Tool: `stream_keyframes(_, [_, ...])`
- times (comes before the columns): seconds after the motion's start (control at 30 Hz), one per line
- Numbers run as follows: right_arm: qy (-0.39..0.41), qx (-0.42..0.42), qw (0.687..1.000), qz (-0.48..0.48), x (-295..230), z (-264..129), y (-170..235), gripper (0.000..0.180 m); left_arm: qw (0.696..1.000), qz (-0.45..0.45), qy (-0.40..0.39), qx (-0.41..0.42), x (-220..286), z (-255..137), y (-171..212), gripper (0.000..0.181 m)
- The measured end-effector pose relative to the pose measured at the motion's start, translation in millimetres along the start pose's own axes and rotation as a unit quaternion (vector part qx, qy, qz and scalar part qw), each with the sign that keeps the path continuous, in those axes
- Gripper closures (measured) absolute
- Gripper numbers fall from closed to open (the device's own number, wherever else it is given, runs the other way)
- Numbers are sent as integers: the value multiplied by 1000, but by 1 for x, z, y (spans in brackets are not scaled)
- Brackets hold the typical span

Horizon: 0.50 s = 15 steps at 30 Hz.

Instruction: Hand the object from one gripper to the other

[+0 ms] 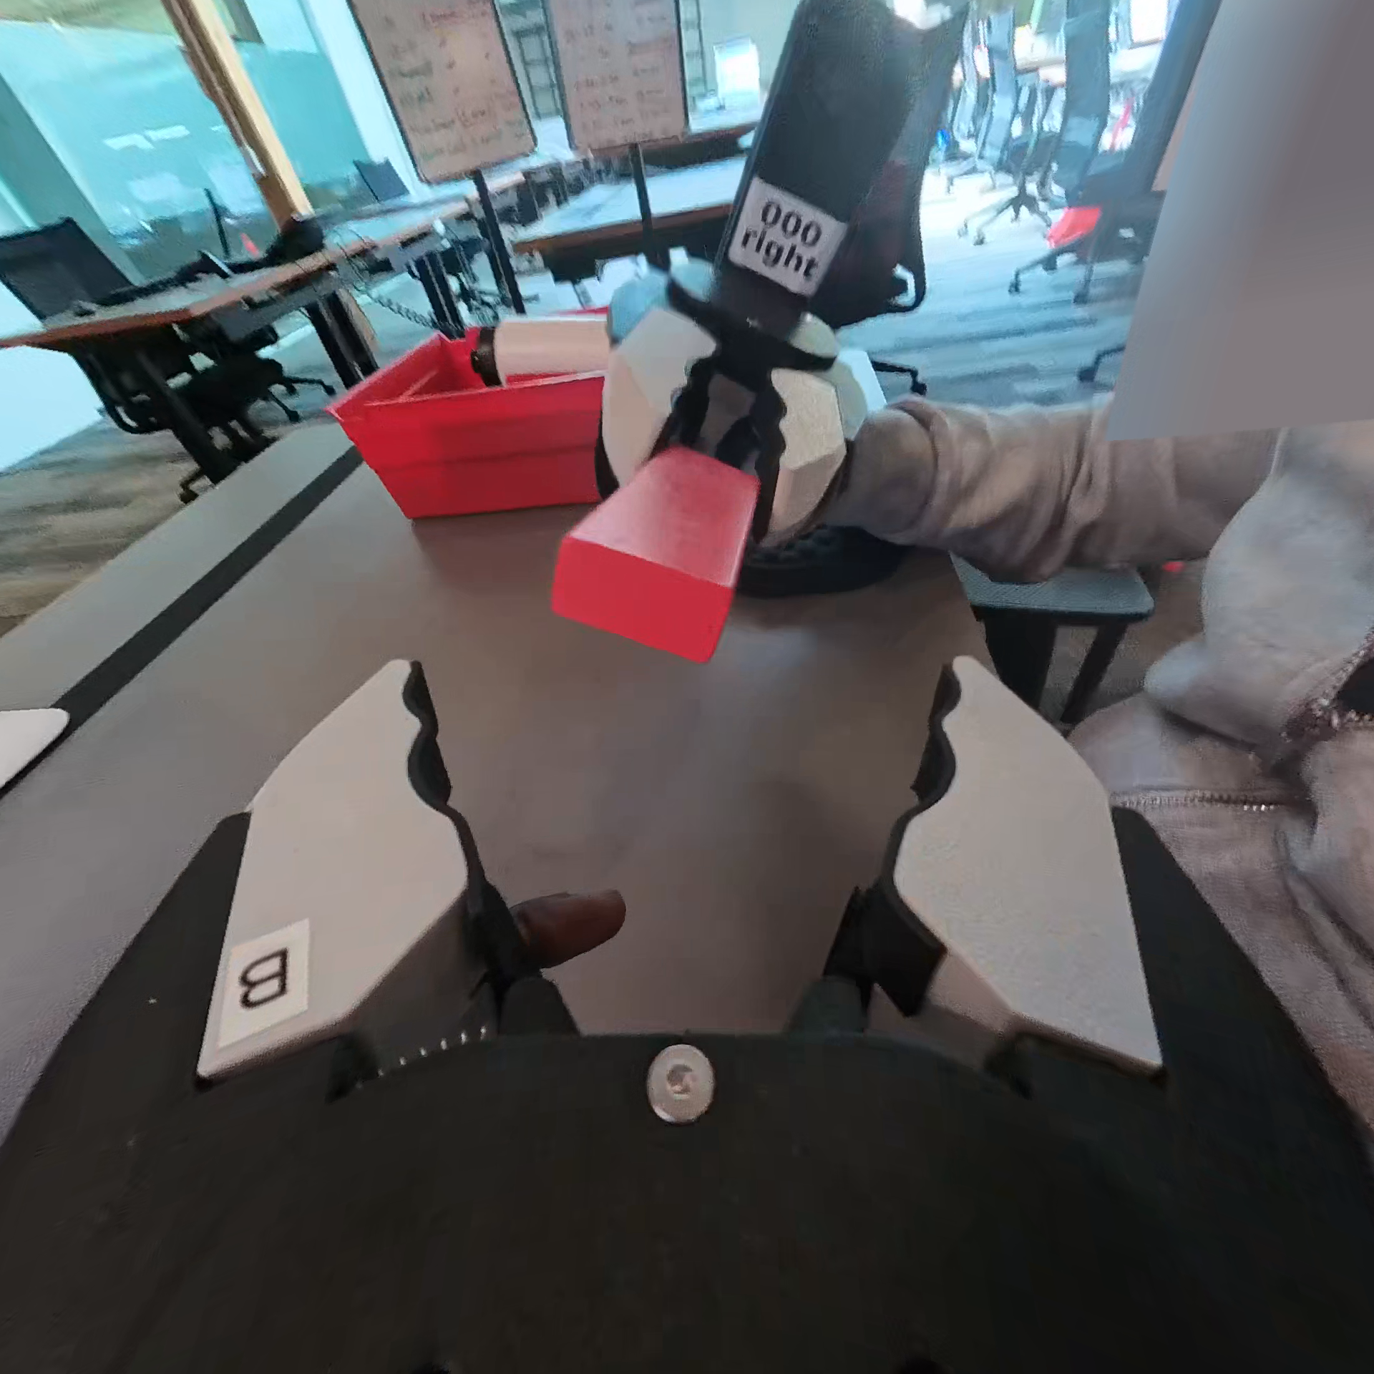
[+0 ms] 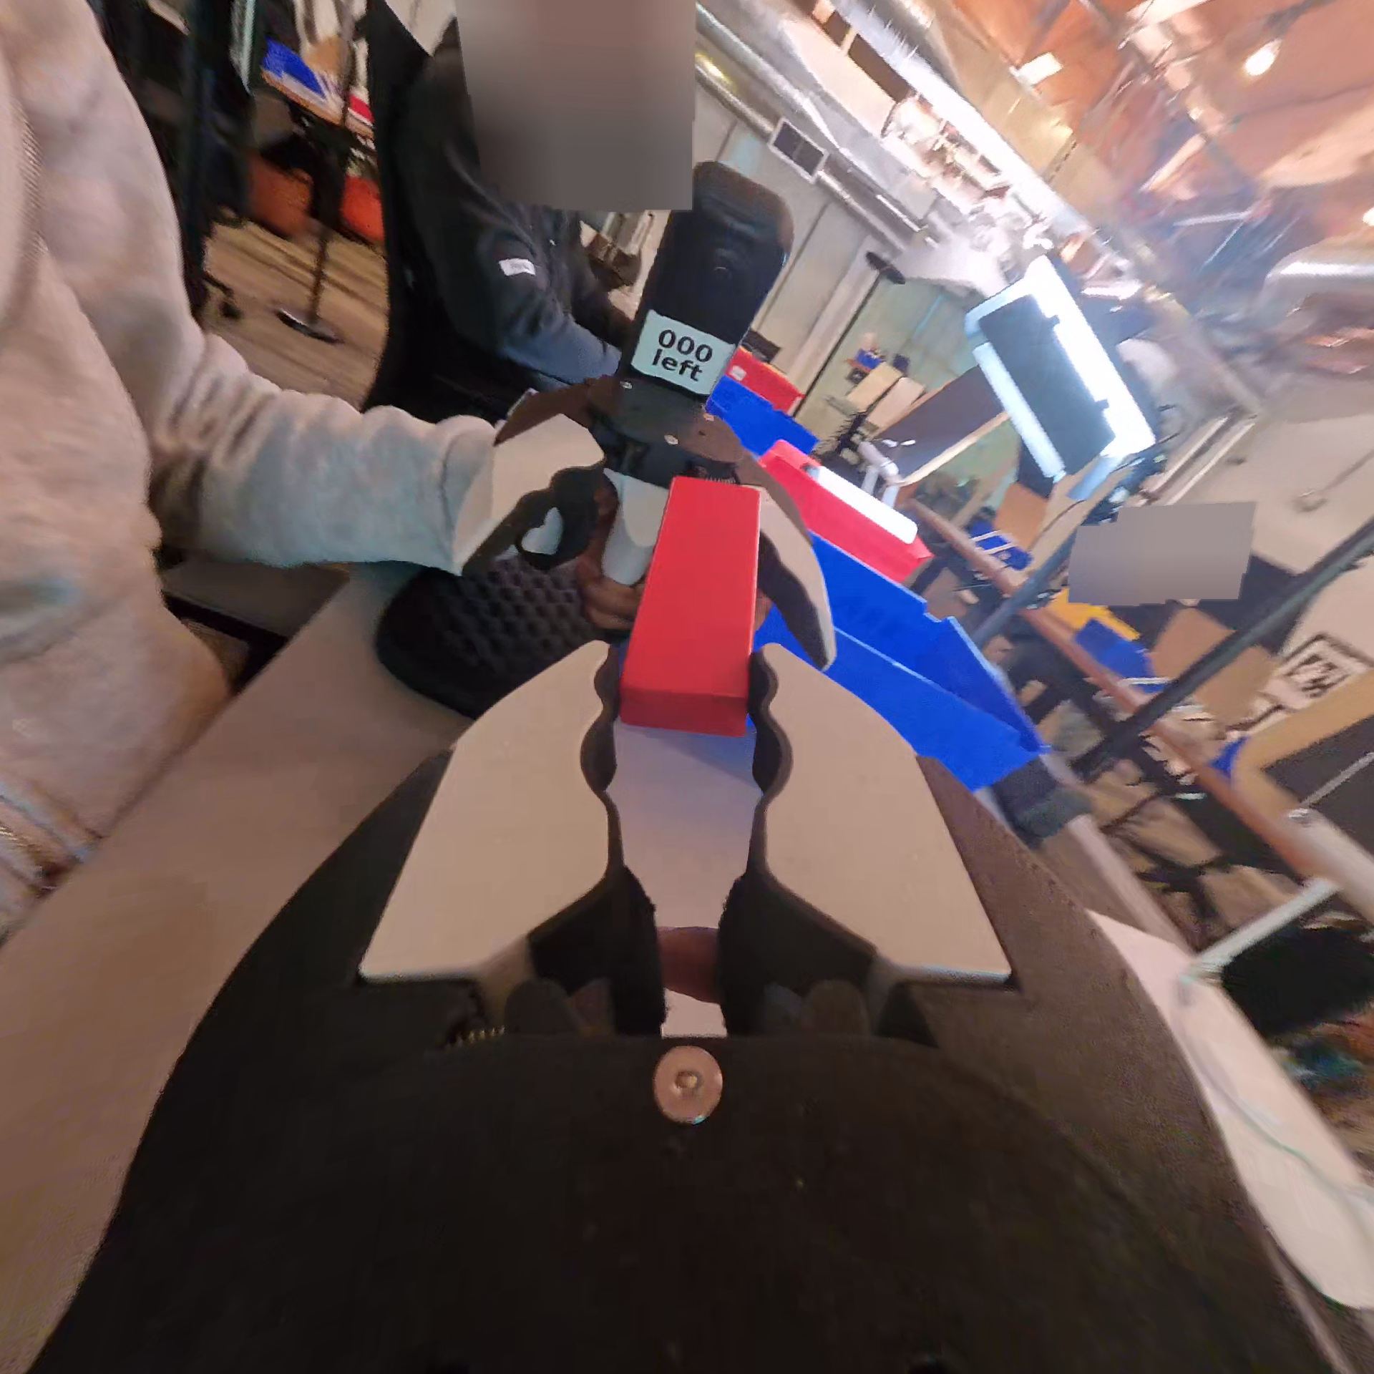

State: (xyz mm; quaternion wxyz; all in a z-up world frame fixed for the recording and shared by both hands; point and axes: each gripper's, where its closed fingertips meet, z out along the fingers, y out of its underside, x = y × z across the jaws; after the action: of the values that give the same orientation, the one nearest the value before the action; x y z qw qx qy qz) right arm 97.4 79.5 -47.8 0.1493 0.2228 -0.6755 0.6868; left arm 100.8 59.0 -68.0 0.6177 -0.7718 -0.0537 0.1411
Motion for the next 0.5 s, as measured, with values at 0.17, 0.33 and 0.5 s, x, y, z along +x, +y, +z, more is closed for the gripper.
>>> stream_keyframes(0.17, [-62,18,993,99,-20,5,3,146,997,-51,-10,65,19,-15,-5,73])
stream_keyframes(0.33, [-97,8,978,184,-33,14,16,146,989,-102,-53,94,17,-31,16,132])
stream_keyframes(0.5, [-111,8,970,217,-37,18,19,146,982,-104,-40,153,18,-45,9,150])
